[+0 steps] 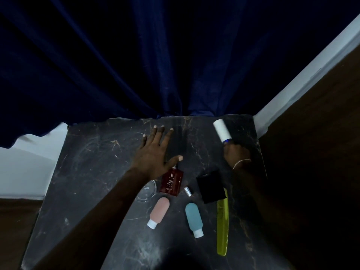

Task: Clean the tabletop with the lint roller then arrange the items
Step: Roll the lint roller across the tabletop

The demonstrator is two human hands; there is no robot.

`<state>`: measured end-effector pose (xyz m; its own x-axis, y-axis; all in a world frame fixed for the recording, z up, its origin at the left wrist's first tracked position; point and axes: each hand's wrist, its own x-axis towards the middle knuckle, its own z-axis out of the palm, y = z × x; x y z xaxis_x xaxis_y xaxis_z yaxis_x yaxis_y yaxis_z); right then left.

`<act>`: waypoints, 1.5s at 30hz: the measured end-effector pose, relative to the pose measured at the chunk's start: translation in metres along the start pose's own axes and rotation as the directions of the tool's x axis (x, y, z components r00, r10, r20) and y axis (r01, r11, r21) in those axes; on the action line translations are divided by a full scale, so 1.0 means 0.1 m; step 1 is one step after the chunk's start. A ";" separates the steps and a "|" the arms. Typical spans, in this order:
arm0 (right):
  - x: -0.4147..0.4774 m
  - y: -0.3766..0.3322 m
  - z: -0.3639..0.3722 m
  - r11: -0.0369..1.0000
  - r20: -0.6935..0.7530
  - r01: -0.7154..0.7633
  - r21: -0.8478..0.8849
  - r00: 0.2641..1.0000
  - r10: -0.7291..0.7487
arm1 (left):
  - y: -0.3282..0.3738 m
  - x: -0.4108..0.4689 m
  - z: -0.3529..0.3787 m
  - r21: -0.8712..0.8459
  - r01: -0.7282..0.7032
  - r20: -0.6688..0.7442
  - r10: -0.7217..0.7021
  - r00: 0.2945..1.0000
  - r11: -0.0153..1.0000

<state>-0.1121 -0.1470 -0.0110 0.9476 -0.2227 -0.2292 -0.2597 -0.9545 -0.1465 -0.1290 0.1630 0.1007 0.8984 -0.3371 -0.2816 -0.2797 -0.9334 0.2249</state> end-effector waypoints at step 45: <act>0.10 0.00 -0.03 0.994 -0.020 0.031 -0.106 0.999 -0.033 | -0.14 -0.05 0.22 0.026 -0.009 -0.006 0.010 1.000 1.000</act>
<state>-0.1016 -0.1495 -0.0107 0.9591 -0.1950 -0.2053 -0.2094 -0.9765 -0.0504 -0.1369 0.1750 0.0788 0.8975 -0.3453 -0.2742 -0.2970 -0.9331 0.2030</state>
